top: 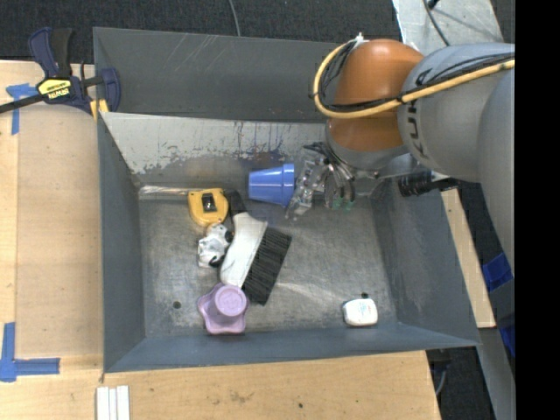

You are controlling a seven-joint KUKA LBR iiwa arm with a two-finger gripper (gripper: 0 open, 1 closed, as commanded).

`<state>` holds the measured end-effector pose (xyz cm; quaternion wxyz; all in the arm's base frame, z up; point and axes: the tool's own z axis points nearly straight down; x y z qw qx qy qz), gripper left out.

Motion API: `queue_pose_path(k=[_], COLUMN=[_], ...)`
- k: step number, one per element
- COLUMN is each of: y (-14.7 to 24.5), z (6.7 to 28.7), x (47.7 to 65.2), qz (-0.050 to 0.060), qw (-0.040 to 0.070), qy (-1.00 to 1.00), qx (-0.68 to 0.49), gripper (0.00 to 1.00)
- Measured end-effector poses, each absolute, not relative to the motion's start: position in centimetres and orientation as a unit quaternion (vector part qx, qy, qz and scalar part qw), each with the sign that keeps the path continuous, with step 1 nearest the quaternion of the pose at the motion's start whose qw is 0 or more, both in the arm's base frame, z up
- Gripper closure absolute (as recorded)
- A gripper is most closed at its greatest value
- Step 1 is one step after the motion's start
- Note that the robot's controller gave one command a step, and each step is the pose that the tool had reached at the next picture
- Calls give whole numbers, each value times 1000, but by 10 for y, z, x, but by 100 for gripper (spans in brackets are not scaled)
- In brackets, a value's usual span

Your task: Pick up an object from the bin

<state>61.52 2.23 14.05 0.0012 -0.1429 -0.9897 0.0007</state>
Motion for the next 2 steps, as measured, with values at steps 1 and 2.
queue_pose_path(k=[1,2], y=[8,15], z=[175,207], x=[630,617], qz=[0,0], qw=[-4,0], qy=[-989,-989], qx=[-145,-147], gripper=[100,100])
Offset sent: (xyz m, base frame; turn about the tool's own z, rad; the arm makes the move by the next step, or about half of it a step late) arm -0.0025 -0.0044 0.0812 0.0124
